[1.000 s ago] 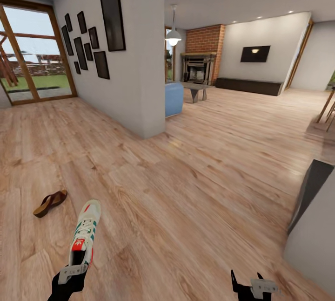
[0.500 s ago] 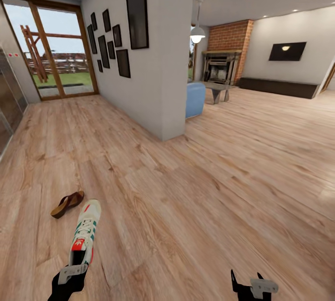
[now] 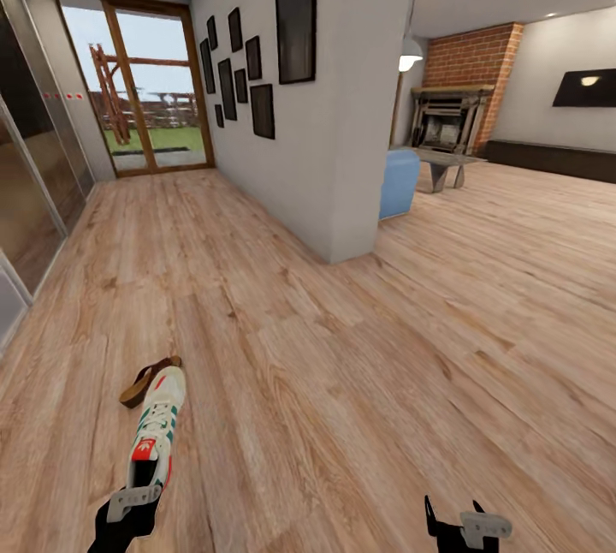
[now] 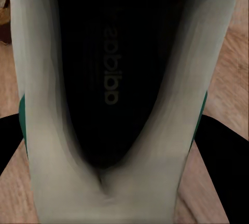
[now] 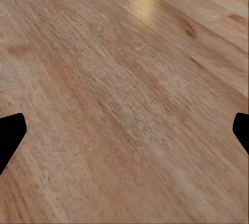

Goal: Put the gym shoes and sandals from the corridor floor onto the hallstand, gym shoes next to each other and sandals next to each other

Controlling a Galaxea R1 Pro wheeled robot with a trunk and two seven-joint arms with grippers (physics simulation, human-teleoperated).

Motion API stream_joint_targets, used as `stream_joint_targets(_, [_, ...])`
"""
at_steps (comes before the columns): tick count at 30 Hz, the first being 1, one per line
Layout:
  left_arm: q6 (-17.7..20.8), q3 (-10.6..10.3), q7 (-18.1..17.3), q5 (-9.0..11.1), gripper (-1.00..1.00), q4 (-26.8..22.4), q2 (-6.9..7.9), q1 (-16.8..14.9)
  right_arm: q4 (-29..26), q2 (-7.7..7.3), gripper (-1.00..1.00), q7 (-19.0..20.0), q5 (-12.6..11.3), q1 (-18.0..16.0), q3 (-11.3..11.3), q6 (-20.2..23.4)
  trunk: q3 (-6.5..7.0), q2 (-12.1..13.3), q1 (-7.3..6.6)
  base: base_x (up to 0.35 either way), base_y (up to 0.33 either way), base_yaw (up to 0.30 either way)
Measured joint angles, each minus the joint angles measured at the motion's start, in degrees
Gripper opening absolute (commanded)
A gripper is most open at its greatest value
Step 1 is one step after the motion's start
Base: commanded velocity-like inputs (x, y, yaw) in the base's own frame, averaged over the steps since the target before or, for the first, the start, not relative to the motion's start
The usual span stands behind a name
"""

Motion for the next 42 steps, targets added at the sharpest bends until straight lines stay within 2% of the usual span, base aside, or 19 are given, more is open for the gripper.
stream_joint_targets(18, [0.0, -0.01, 0.0, 0.0, -1.0, 0.07, -0.01, -0.01, 0.01, -0.11, 1.0, 0.11, 0.15, 0.01, 0.08, 0.04, -0.24, 0.0, 0.0, 0.337, 0.087, 0.036])
stream_joint_targets(31, [-0.01, 0.0, 0.0, 0.0, -1.0, 0.02, 0.0, 0.0, 0.01, -0.05, 1.0, 0.09, 0.09, 0.01, 0.08, -0.01, -0.66, 0.0, 0.0, 0.337, 0.003, 0.214])
stream_joint_targets(42, [-0.02, 0.0, 0.0, 0.0, -1.0, 0.07, -0.01, -0.02, -0.01, -0.27, 1.0, 0.17, 0.2, 0.01, 0.12, -0.09, -0.75, 0.0, 0.0, 0.337, 0.0, 0.029])
